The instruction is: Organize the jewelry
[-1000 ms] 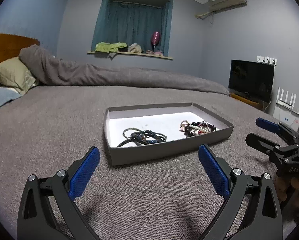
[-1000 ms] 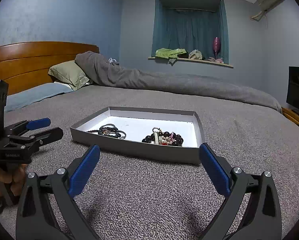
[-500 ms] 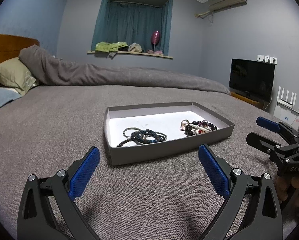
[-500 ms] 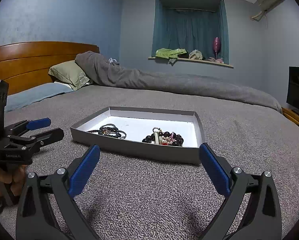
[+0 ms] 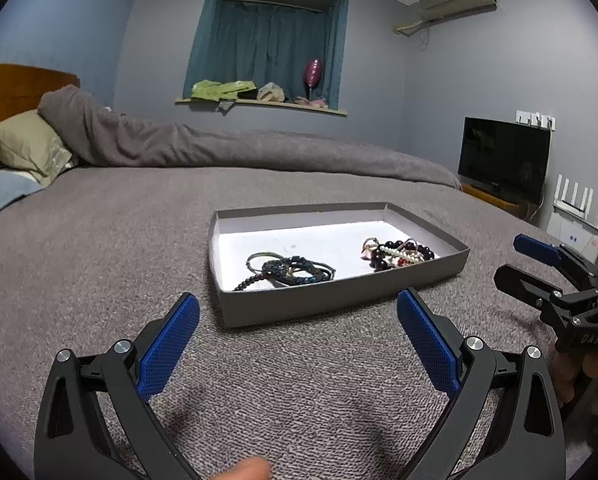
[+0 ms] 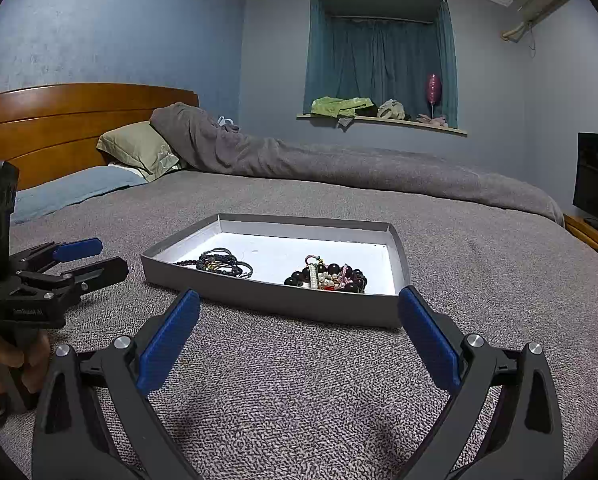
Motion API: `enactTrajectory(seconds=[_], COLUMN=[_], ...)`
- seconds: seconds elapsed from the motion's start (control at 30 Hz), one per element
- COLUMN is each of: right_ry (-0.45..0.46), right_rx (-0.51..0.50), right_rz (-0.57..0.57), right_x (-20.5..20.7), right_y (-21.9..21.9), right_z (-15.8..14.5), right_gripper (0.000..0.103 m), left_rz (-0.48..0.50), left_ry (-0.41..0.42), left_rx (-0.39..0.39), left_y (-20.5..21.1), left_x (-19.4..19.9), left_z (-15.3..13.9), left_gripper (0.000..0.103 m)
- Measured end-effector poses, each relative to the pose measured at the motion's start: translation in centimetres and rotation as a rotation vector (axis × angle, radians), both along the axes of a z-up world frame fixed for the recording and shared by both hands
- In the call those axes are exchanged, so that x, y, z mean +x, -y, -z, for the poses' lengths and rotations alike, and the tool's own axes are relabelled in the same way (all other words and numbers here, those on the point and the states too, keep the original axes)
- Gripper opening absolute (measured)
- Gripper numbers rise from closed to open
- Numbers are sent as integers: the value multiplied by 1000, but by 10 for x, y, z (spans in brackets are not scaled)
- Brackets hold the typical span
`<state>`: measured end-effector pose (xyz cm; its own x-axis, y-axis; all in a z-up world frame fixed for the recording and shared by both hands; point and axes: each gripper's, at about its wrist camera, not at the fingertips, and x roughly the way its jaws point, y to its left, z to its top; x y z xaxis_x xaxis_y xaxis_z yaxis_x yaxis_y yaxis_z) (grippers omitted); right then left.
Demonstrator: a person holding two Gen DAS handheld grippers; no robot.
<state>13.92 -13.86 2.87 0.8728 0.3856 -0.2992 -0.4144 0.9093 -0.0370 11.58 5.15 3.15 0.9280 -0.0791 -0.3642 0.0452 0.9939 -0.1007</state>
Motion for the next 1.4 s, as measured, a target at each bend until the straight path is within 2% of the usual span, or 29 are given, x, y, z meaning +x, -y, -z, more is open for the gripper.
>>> enactTrajectory(seconds=[1.4], right_ry=[1], right_rx=[0], right_rz=[0], right_x=[0], right_y=[0], right_z=[0], right_gripper=[98], left_rz=[-1], left_ry=[7], left_rx=[13], left_y=[6], left_x=[-2], left_z=[0], left_gripper=[98])
